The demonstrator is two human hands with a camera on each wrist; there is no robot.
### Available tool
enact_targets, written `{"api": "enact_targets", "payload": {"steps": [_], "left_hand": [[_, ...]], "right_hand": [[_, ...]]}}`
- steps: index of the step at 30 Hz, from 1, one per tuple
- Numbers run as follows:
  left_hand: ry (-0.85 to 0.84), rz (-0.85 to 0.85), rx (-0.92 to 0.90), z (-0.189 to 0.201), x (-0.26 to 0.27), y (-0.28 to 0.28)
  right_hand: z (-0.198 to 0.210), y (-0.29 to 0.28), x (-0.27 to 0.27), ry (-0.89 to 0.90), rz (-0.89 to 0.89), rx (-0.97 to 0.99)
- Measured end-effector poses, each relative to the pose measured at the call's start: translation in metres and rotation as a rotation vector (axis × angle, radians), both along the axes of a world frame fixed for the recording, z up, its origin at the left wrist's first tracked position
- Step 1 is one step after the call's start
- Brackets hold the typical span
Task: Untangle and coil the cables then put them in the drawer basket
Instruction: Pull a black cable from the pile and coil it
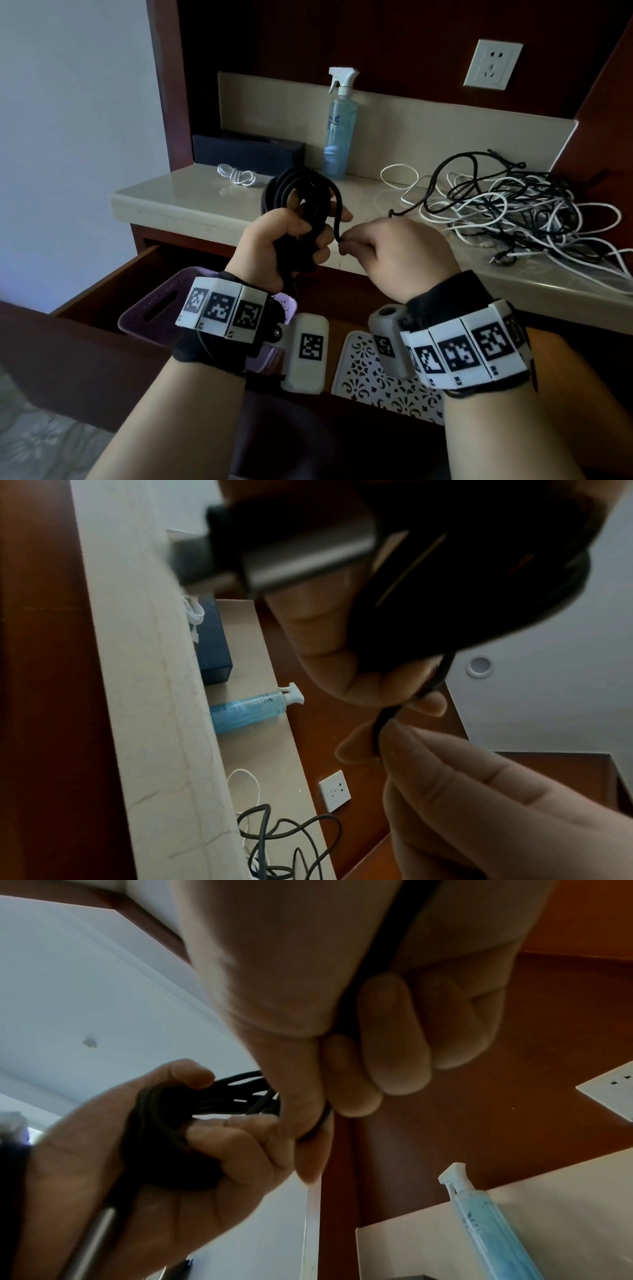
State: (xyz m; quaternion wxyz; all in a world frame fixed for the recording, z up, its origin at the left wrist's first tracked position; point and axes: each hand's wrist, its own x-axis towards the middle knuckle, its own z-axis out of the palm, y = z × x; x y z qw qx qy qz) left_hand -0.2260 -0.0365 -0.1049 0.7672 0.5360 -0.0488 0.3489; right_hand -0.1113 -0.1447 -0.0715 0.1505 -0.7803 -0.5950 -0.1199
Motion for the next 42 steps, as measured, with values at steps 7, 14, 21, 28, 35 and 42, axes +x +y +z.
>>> {"api": "enact_targets", "payload": {"steps": [7,14,21,28,35,42], "left_hand": [[0.014,0.207,-0.064,0.006,-0.004,0.005],[-0.074,0.185,-0.282,-0.001,0.001,0.008],[-0.117,0.217,-0.288,-0.002,0.0,0.017],[-0.062,0.374,-0.307,-0.002,-0.006,0.031],[0.113,0.42,-0.232,-0.005,0.005,0.027],[0.183,0.465,-0.203,-0.01,0.01,0.026]], "right_hand": [[-0.012,-0.005,0.013,0.143,0.043,0.177],[-0.02,-0.009,0.02,0.166,0.074,0.249],[-0.019,-0.021,0.03,0.227,0.018,0.186],[-0.003,-0.056,0.057,0.277,0.02,0.336],[0.012,-0.052,0.036,0.089,0.264,0.487],[0.012,-0.036,0.029,0.019,-0.002,0.386]]}}
